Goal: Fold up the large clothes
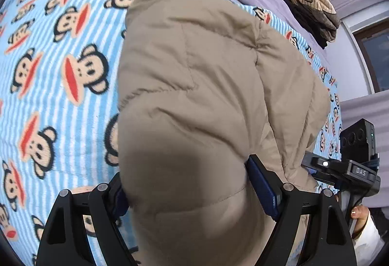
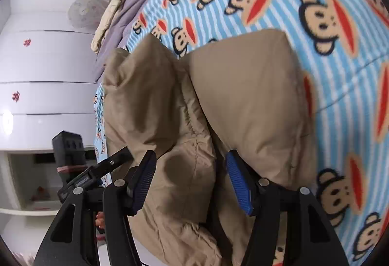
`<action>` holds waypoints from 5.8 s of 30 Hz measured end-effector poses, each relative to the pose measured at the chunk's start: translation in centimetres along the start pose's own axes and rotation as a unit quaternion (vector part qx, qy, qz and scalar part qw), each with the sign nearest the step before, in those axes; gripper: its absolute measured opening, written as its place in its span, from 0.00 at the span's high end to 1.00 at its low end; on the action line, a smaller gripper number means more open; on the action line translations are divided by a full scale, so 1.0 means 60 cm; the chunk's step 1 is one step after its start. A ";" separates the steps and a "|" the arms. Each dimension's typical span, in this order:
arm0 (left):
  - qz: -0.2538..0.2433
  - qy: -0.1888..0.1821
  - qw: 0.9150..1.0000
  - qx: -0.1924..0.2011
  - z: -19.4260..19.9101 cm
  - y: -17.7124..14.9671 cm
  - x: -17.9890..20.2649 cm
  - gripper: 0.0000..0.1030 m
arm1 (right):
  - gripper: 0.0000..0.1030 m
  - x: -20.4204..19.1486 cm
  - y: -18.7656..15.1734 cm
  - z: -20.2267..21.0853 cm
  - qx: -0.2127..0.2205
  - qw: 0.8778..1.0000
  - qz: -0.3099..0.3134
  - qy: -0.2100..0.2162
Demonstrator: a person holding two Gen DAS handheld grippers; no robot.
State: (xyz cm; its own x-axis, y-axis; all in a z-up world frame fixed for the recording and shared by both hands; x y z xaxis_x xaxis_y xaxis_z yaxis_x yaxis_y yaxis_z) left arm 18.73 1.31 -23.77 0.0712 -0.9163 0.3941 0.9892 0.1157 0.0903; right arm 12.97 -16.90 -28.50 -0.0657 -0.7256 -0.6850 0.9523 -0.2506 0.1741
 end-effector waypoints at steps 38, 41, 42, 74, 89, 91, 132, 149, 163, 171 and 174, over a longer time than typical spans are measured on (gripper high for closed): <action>-0.084 0.151 0.981 0.084 0.091 -0.070 0.000 0.17 | 1.00 -0.040 -0.155 0.088 -0.056 0.976 0.115 -0.174; -0.070 0.152 0.982 0.086 0.108 -0.103 -0.016 0.07 | 0.97 -0.048 -0.155 0.097 -0.054 0.977 0.115 -0.174; -0.066 0.154 0.982 0.089 0.114 -0.110 -0.020 0.03 | 0.97 -0.059 -0.156 0.102 -0.053 0.977 0.114 -0.173; -0.051 0.176 0.975 0.128 0.220 -0.219 -0.038 0.01 | 0.06 -0.133 -0.205 0.207 -0.012 0.958 0.116 -0.261; -0.049 0.155 0.968 0.189 0.317 -0.191 0.010 0.01 | 0.00 -0.188 -0.158 0.300 0.074 0.939 0.136 -0.308; -0.048 0.152 0.968 0.196 0.330 -0.188 0.016 0.01 | 0.00 -0.199 -0.150 0.314 0.087 0.938 0.137 -0.307; -0.037 0.147 0.965 0.215 0.374 -0.186 0.038 0.01 | 0.00 -0.241 -0.136 0.346 0.115 0.927 0.159 -0.319; -0.038 0.148 0.965 0.215 0.374 -0.186 0.036 0.01 | 0.00 -0.242 -0.137 0.346 0.113 0.928 0.158 -0.318; -0.037 0.149 0.965 0.214 0.372 -0.189 0.032 0.01 | 0.00 -0.242 -0.135 0.347 0.113 0.928 0.158 -0.318; -0.036 0.152 0.964 0.214 0.370 -0.188 0.029 0.01 | 0.00 -0.241 -0.134 0.348 0.112 0.928 0.159 -0.318; -0.034 0.154 0.964 0.214 0.370 -0.186 0.028 0.01 | 0.00 -0.241 -0.134 0.348 0.112 0.928 0.159 -0.317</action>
State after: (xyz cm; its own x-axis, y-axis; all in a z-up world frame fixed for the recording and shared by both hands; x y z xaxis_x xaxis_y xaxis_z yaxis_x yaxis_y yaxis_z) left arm 4.95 7.00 -3.85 0.1073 -0.9901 0.0904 0.8536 0.1383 0.5023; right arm 0.06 -17.77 -5.24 -0.0220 -0.9993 -0.0318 0.8726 -0.0347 0.4873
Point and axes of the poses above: each gripper's, at about its wrist camera, not at the fingertips, and z roughly against the way its jaws point, x to its right, y to its top, the point moved 7 cm from there along -z, roughly the way its jaws point, and after that the axes turned 15 degrees about z, right-handed, at the moved point
